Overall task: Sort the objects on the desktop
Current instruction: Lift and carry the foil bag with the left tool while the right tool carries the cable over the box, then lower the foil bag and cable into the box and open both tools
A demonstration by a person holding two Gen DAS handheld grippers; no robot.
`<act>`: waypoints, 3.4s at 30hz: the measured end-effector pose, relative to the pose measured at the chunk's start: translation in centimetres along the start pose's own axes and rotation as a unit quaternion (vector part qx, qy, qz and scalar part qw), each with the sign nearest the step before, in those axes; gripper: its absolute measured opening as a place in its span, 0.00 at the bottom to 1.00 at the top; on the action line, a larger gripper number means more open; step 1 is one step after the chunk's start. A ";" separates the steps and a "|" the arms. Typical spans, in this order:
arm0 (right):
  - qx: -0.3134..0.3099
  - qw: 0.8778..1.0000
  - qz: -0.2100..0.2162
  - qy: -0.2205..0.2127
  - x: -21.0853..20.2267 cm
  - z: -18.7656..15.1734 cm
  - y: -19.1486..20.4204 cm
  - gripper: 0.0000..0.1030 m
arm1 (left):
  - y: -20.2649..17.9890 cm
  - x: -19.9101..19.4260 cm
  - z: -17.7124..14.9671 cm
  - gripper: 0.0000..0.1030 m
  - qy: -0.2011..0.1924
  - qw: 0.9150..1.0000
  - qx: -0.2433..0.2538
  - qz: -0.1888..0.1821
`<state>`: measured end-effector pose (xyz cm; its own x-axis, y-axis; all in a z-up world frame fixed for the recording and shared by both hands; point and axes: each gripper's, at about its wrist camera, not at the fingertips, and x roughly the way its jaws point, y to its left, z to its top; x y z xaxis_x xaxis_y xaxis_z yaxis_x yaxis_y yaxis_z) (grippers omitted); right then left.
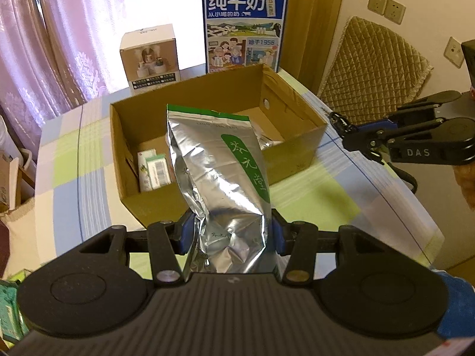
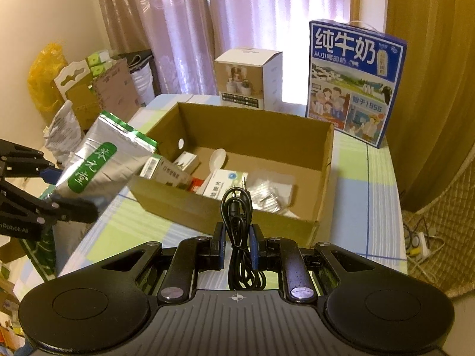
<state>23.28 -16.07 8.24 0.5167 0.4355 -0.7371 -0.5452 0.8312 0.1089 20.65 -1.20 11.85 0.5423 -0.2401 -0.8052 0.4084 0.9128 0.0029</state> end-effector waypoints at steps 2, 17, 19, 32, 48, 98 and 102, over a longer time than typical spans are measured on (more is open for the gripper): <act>0.000 1.000 -0.001 0.001 0.4 0.4 -0.4 0.13 | 0.4 0.3 0.6 0.44 0.002 1.000 0.002 0.003; 0.005 1.000 -0.001 0.002 3.6 4.1 -1.9 0.13 | 2.1 3.3 4.9 0.44 0.009 1.000 -0.007 -0.002; 0.005 1.000 -0.001 0.001 4.1 4.6 -2.0 0.13 | 2.4 3.7 5.4 0.44 0.008 1.000 -0.012 -0.005; 0.021 1.000 -0.001 0.006 7.2 6.5 -3.0 0.13 | 4.3 7.0 8.1 0.44 0.019 0.998 -0.050 -0.015; 0.031 0.999 -0.014 0.018 10.7 7.4 -4.8 0.13 | 6.8 10.9 9.8 0.44 0.021 0.996 -0.089 -0.010; 0.064 0.997 -0.033 0.011 12.7 7.7 -6.1 0.13 | 8.5 12.8 8.8 0.51 0.003 0.994 -0.110 0.005; 0.062 0.997 -0.045 0.010 12.7 7.9 -6.4 0.13 | 8.2 13.1 8.6 0.52 0.006 0.994 -0.106 0.005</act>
<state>38.54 -13.09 3.42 0.5454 0.3518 -0.7608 -0.4108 0.9034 0.1232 37.39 0.30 6.47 0.5359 -0.2284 -0.8128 0.2384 0.9645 -0.1139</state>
